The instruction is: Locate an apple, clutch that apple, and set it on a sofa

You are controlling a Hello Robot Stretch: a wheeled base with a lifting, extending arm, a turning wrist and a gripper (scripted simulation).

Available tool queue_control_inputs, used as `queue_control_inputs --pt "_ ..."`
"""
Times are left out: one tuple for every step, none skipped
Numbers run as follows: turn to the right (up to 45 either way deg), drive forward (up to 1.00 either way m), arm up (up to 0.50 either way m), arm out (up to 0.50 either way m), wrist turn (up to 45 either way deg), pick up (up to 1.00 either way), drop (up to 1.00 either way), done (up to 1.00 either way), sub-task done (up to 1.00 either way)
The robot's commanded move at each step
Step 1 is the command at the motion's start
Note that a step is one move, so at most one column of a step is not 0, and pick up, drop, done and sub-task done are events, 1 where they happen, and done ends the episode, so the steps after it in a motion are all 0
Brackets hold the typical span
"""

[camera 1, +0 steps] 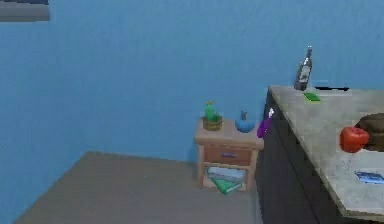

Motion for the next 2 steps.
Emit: queue_control_inputs --pt "45.0 0.00 0.00 0.00 0.0 0.00 0.00 0.00 0.00" --pt "12.0 0.00 0.00 0.00 0.0 0.00 0.00 0.00 0.00"
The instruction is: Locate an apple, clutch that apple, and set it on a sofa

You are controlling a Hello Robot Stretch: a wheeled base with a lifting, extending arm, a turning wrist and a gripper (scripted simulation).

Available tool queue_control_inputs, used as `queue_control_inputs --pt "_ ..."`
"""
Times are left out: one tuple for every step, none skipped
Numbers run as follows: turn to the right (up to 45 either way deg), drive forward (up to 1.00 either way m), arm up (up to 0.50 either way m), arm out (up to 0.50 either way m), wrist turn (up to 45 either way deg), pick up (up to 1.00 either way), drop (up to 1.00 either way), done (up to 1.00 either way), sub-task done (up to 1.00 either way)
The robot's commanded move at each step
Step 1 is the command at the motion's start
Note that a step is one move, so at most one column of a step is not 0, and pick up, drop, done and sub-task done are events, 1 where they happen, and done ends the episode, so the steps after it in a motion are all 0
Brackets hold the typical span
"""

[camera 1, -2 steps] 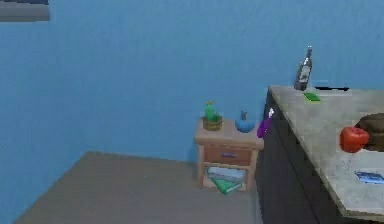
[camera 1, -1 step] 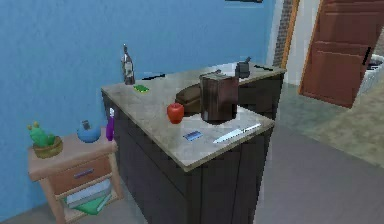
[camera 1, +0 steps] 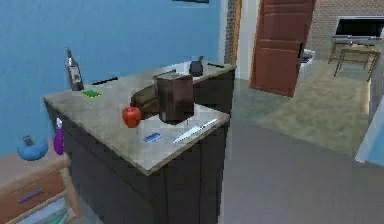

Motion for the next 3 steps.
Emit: queue_control_inputs --pt "0.0 0.35 0.00 0.00 0.0 0.00 0.00 0.00 0.00" --pt "-45.0 0.00 0.00 0.00 0.0 0.00 0.00 0.00 0.00" --pt "-45.0 0.00 0.00 0.00 0.0 0.00 0.00 0.00 0.00"
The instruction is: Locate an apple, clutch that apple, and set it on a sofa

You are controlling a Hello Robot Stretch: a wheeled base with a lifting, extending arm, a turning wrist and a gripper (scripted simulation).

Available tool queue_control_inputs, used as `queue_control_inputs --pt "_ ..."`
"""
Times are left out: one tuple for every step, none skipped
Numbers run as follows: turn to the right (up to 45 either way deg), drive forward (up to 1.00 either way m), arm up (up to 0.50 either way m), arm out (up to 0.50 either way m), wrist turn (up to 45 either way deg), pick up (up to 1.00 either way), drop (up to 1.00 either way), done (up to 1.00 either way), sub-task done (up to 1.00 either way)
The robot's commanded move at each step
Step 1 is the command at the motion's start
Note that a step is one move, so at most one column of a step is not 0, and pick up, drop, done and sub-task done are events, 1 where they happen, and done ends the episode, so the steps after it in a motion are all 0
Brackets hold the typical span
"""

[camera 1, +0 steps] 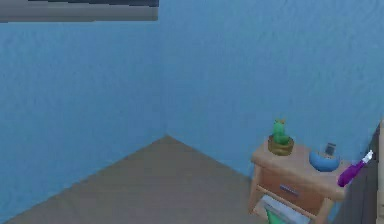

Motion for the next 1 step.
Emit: queue_control_inputs --pt "-21.0 0.00 0.00 0.00 0.0 0.00 0.00 0.00 0.00"
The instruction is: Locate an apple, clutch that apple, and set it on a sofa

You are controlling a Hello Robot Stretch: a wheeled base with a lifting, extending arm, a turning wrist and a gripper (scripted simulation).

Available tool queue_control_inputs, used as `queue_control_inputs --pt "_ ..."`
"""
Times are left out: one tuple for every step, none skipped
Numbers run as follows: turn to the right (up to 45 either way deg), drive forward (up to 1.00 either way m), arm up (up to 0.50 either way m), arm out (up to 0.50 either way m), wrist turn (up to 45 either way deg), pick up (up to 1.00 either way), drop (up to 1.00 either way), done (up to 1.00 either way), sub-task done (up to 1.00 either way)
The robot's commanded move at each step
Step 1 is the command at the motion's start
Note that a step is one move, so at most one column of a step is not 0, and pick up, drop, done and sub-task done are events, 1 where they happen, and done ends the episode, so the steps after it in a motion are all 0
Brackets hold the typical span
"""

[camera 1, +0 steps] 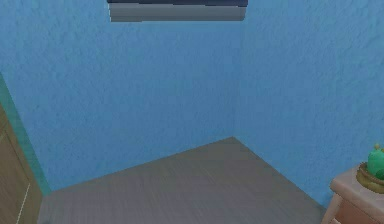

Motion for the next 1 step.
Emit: queue_control_inputs --pt "0.0 0.00 0.50 0.00 0.0 0.00 0.00 0.00 0.00"
